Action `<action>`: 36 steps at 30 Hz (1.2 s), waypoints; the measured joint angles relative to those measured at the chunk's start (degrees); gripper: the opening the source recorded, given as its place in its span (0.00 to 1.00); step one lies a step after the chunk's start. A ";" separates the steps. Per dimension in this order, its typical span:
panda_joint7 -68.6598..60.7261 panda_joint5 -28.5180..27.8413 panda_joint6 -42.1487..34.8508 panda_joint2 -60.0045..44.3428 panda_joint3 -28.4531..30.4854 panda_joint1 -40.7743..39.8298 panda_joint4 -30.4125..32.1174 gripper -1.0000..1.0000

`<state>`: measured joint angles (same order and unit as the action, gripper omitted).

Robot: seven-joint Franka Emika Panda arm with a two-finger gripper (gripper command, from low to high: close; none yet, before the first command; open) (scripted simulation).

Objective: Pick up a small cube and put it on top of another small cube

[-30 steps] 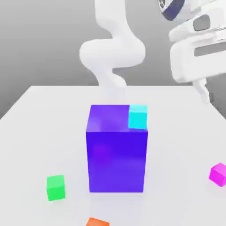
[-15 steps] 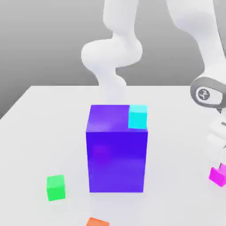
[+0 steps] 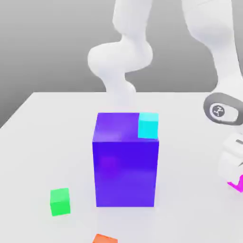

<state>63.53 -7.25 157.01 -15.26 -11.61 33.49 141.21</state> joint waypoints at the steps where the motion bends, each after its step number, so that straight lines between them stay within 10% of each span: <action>1: -2.20 0.57 -0.22 1.00 0.31 -1.49 0.12 0.00; 24: -70.33 6.87 -1.74 17.83 20.28 -45.11 6.20 0.00; 36: -82.42 8.64 -1.94 12.90 21.66 -46.98 11.27 0.00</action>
<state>-18.88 1.39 155.07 -2.36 10.05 -13.49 152.47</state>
